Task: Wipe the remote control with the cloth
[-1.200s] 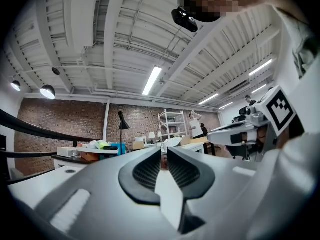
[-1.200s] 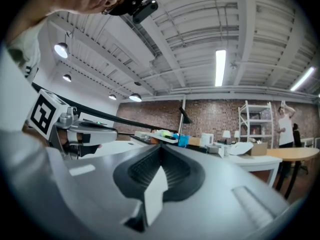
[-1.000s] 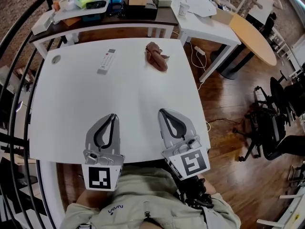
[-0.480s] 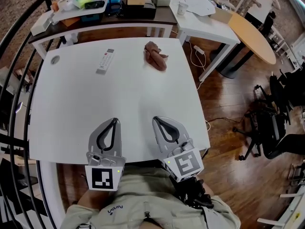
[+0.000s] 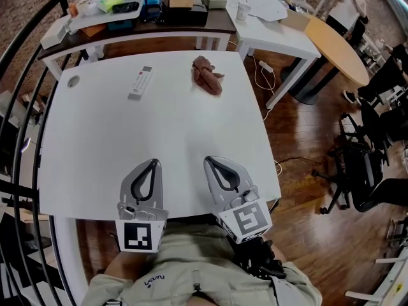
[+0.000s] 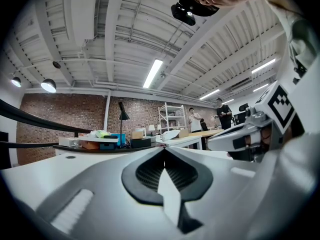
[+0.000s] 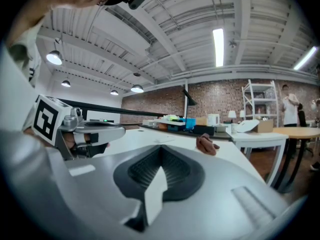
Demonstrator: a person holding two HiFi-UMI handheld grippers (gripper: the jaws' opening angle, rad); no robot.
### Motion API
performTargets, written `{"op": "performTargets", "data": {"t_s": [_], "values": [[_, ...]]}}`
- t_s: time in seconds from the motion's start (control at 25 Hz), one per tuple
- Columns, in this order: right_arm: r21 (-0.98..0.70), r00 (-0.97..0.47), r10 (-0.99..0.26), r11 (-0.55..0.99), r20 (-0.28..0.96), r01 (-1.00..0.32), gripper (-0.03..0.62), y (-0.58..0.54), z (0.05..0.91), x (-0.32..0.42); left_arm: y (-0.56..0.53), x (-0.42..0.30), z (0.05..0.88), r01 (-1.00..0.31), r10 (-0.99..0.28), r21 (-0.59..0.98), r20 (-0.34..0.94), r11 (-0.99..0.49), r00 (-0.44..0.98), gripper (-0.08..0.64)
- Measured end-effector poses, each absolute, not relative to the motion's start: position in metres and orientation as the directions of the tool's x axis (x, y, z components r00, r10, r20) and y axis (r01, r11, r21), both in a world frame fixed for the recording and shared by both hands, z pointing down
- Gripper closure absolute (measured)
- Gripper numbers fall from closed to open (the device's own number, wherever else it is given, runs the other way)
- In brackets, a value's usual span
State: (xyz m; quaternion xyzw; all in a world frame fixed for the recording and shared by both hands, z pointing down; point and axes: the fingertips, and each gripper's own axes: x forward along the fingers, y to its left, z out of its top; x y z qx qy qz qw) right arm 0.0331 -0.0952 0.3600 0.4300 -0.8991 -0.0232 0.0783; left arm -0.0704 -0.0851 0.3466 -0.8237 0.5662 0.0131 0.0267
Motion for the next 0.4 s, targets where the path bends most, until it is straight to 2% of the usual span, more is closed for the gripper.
{"op": "performTargets", "data": {"t_s": [0.4], "values": [[0.110,-0.618,-0.777,0.629,0.120,-0.769,0.591,-0.0971,0.3578,0.0331,-0.0861,-0.0694,0.3465,-0.930,-0.929,-0.034,-0.055,-0.365,0.367,0.555]]}}
